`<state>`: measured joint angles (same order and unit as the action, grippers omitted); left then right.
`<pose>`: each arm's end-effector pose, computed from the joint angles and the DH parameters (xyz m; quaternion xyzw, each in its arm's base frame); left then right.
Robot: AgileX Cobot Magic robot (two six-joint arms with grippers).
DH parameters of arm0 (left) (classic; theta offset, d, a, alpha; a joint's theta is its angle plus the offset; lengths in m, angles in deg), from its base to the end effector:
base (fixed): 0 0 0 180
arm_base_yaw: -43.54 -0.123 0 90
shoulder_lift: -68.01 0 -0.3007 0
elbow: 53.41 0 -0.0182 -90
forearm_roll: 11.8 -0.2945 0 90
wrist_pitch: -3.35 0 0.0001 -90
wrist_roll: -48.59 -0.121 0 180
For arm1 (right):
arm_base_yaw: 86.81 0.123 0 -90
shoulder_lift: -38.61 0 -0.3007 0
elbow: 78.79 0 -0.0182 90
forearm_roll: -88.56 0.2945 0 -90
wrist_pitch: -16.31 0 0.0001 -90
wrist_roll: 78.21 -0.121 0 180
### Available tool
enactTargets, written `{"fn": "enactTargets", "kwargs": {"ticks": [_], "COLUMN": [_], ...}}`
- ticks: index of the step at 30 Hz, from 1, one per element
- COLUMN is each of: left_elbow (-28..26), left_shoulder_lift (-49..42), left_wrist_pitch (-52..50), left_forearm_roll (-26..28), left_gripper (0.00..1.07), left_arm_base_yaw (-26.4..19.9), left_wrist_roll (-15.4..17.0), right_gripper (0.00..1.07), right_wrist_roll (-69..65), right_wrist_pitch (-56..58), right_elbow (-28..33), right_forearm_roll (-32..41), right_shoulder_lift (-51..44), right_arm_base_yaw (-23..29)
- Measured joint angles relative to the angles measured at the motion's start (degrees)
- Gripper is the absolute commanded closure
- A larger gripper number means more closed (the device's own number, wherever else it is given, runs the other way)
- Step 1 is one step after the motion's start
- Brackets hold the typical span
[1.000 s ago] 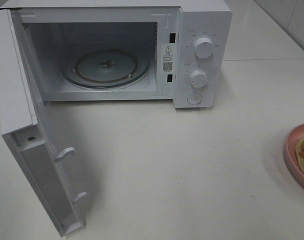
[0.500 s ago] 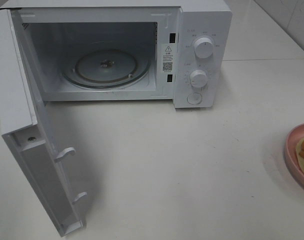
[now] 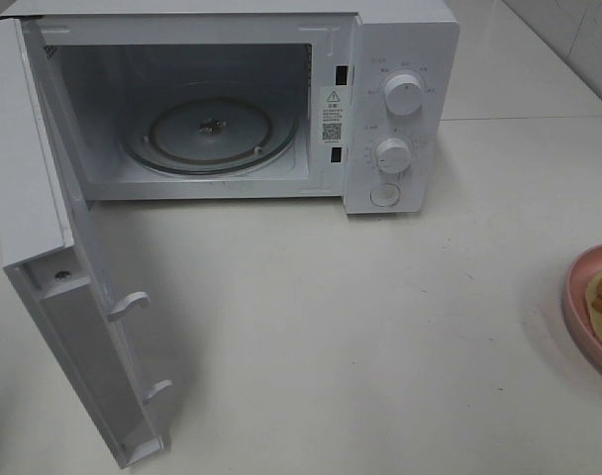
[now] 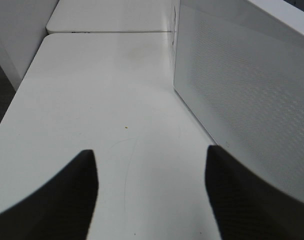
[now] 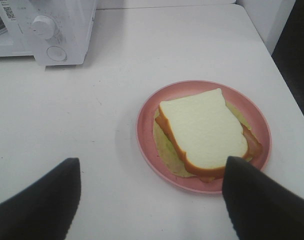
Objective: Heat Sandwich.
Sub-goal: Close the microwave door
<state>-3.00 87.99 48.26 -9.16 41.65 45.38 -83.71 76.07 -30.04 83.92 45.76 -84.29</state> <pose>0.0981 -0.0007 0.2900 0.0046 0.8446 0.0014 0.5354 0.0445 -0.0065 0.2884 0.0234 0.8455 -0.0032 0.5335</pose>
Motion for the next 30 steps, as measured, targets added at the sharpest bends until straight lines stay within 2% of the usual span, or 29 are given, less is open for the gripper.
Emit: {"fn": "enactTargets", "kwargs": {"ticks": [1, 3, 4, 5, 6, 8, 12, 13, 17, 22, 26, 30], "left_elbow": [1.32, 2.69, 2.69, 4.18, 5.10, 5.96, 10.26, 10.26, 14.73, 15.99, 16.62, 16.62], "left_shoulder_lift": [1.26, 2.64, 2.64, 3.84, 4.53, 5.16, 9.00, 9.00, 14.90, 18.79, 27.79, 33.69], "left_wrist_pitch": [-2.75, -6.07, -6.07, -9.97, -11.86, -13.46, -25.21, -25.21, -42.17, -48.99, -60.79, -66.52], "left_forearm_roll": [0.00, 0.00, 0.00, 0.00, 0.00, 0.00, 0.00, 0.00, 0.00, -0.11, -1.60, -2.29], "left_gripper": [0.78, 0.92, 0.92, 1.04, 1.07, 1.07, 1.07, 1.07, 1.07, 1.07, 1.07, 1.07], "left_arm_base_yaw": [0.00, 0.00, 0.00, 0.00, 0.00, 0.00, 0.00, 0.00, 0.00, 0.00, 0.00, 1.26], "left_wrist_roll": [0.00, 0.00, 0.00, 0.00, 0.00, 0.00, -1.15, -1.15, -4.70, -5.79, -5.96, -5.96], "right_gripper": [0.32, 0.32, 0.32, 0.32, 0.32, 0.32, 0.32, 0.32, 0.32, 0.32, 0.32, 0.32], "right_wrist_roll": [0.00, 0.00, 0.00, 0.00, 0.00, 0.00, 0.00, 0.00, 0.00, 0.00, 0.00, 0.00], "right_wrist_pitch": [0.00, 0.00, 0.00, 0.00, 0.00, 0.00, 0.00, 0.00, 0.00, 0.00, 0.00, 0.00], "right_elbow": [0.00, 0.00, 0.00, 0.00, 0.00, 0.00, 0.00, 0.00, 0.00, 0.00, 0.00, 0.00], "right_forearm_roll": [0.00, 0.00, 0.00, 0.00, 0.00, 0.00, 0.00, 0.00, 0.00, 0.00, 0.00, 0.00], "right_shoulder_lift": [0.00, 0.00, 0.00, 0.00, 0.00, 0.00, 0.00, 0.00, 0.00, 0.00, 0.00, 0.00], "right_arm_base_yaw": [0.00, 0.00, 0.00, 0.00, 0.00, 0.00, 0.00, 0.00, 0.00, 0.00, 0.00, 0.00]}}
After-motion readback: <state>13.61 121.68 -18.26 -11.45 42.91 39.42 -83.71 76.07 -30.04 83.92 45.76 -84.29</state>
